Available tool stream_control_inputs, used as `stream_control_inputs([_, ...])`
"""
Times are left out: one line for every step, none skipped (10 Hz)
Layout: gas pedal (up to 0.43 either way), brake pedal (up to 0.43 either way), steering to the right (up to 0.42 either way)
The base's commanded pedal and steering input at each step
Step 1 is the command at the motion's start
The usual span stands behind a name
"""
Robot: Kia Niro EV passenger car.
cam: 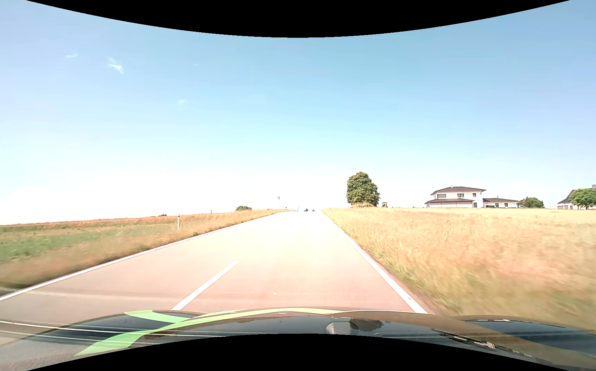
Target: Follow the waypoints while adhering to traffic rules and regulations
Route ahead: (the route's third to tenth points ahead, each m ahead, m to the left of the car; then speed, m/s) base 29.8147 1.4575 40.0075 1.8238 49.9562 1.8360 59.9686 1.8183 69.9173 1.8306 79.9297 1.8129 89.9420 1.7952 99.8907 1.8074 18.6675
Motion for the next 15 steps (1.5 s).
stream_control_inputs([0.248,0.0,-0.004])
stream_control_inputs([0.24,0.0,-0.004])
stream_control_inputs([0.24,0.0,-0.004])
stream_control_inputs([0.248,0.0,-0.004])
stream_control_inputs([0.248,0.0,-0.004])
stream_control_inputs([0.248,0.0,-0.004])
stream_control_inputs([0.248,0.0,-0.004])
stream_control_inputs([0.248,0.0,-0.004])
stream_control_inputs([0.248,0.0,-0.004])
stream_control_inputs([0.248,0.0,-0.004])
stream_control_inputs([0.248,0.0,-0.004])
stream_control_inputs([0.24,0.0,-0.004])
stream_control_inputs([0.228,0.0,-0.004])
stream_control_inputs([0.228,0.0,-0.004])
stream_control_inputs([0.228,0.0,-0.004])
